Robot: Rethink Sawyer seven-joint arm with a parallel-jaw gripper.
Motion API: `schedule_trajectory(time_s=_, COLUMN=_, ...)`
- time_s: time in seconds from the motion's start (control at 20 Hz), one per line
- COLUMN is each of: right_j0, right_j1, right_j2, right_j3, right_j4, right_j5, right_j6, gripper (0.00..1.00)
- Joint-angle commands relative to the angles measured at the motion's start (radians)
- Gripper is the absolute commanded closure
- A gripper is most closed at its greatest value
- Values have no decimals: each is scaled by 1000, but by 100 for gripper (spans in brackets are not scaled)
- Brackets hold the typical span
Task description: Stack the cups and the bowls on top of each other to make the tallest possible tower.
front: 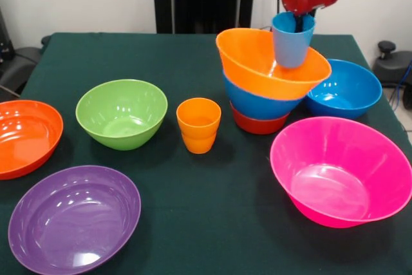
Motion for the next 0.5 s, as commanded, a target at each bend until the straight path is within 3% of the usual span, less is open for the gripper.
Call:
schedule_trajectory(time_s=0.05, right_j0=37, right_j1=7, right_j2=0, right_j3=81, right_j4=68, right_j5=-46, right_j6=172, gripper=100)
schedule_trajectory(time_s=0.25, right_j0=21, right_j1=20, right_j2=2, right_j3=71, right_j4=78, right_j5=-49, right_j6=144, gripper=100)
schedule_trajectory(time_s=0.5, right_j0=-52, right_j1=3, right_j2=30, right_j3=77, right_j4=89, right_j5=-26, right_j6=71, gripper=100)
